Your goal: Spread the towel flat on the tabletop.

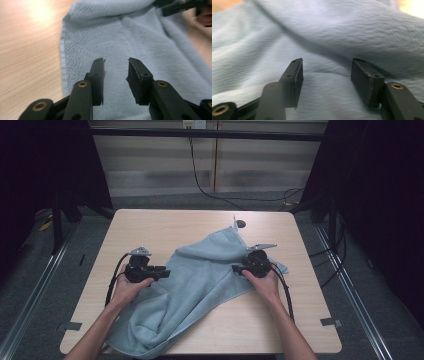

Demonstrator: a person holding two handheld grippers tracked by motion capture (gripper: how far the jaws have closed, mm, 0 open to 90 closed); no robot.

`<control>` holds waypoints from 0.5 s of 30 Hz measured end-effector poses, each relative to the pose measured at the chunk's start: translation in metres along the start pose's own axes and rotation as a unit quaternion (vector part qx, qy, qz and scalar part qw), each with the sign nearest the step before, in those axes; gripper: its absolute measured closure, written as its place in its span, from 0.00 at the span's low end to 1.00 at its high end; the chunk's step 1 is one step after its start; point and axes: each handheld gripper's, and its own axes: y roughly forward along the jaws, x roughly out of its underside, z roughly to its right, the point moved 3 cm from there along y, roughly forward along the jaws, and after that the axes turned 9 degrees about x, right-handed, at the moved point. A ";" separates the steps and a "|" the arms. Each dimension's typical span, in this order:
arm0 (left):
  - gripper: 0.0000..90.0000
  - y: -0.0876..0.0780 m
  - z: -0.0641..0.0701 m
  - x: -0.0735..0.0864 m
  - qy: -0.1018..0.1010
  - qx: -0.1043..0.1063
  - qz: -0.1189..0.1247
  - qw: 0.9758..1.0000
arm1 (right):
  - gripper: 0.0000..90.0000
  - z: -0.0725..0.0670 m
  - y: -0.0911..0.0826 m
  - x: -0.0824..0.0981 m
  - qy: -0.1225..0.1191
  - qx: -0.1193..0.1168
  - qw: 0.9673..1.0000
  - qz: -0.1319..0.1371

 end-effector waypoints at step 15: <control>0.80 -0.018 -0.003 0.039 0.012 -0.048 -0.019 0.999 | 0.52 -0.007 -0.052 0.062 -0.011 -0.013 1.000 -0.021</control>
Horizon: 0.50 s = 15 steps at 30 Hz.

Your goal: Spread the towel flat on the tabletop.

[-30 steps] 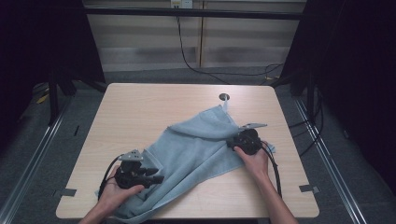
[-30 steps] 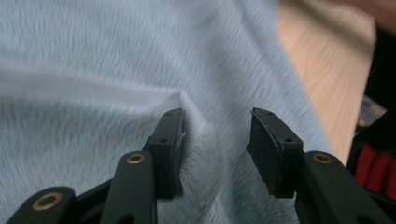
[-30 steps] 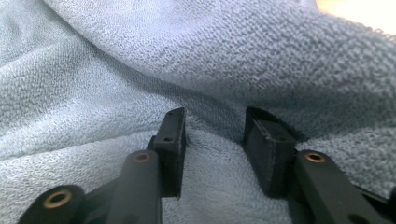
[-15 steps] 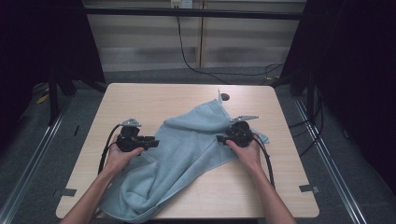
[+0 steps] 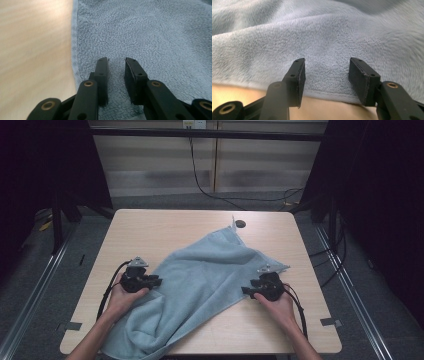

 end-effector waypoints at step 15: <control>0.78 -0.010 0.015 0.017 -0.002 0.024 0.010 1.000 | 0.59 -0.021 -0.042 0.038 -0.003 -0.007 1.000 -0.024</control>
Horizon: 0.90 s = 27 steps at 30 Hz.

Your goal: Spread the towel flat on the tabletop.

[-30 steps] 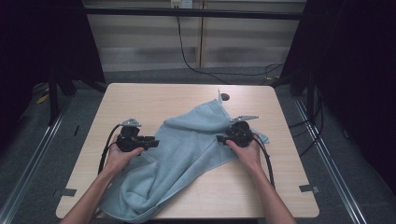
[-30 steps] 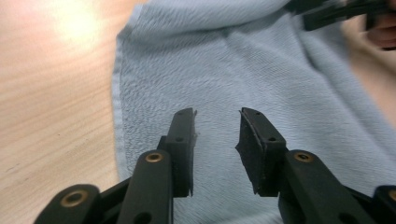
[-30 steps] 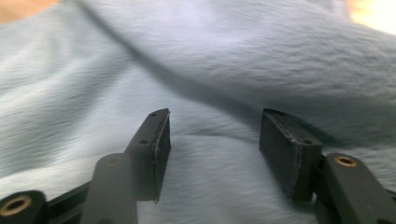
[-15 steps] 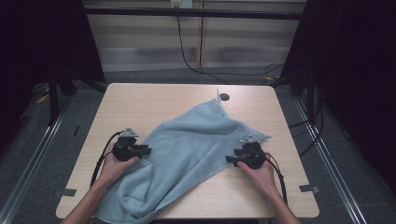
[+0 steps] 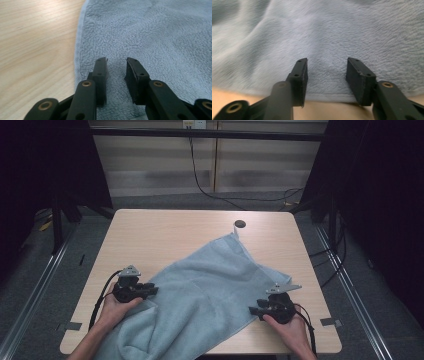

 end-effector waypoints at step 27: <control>0.67 -0.002 0.045 -0.011 0.011 0.067 0.022 0.997 | 0.92 0.004 0.106 -0.112 -0.053 0.041 0.997 0.024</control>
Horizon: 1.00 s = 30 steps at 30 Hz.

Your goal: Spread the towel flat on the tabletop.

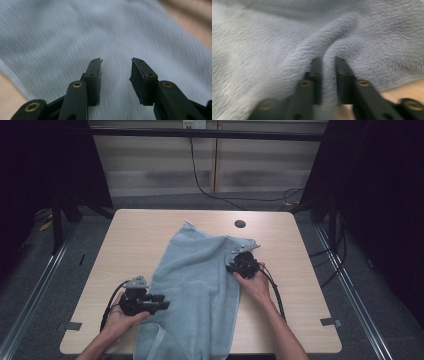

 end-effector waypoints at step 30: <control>0.67 0.008 -0.016 0.017 0.004 -0.036 -0.023 0.999 | 0.79 0.015 -0.064 0.062 0.019 -0.022 0.999 -0.024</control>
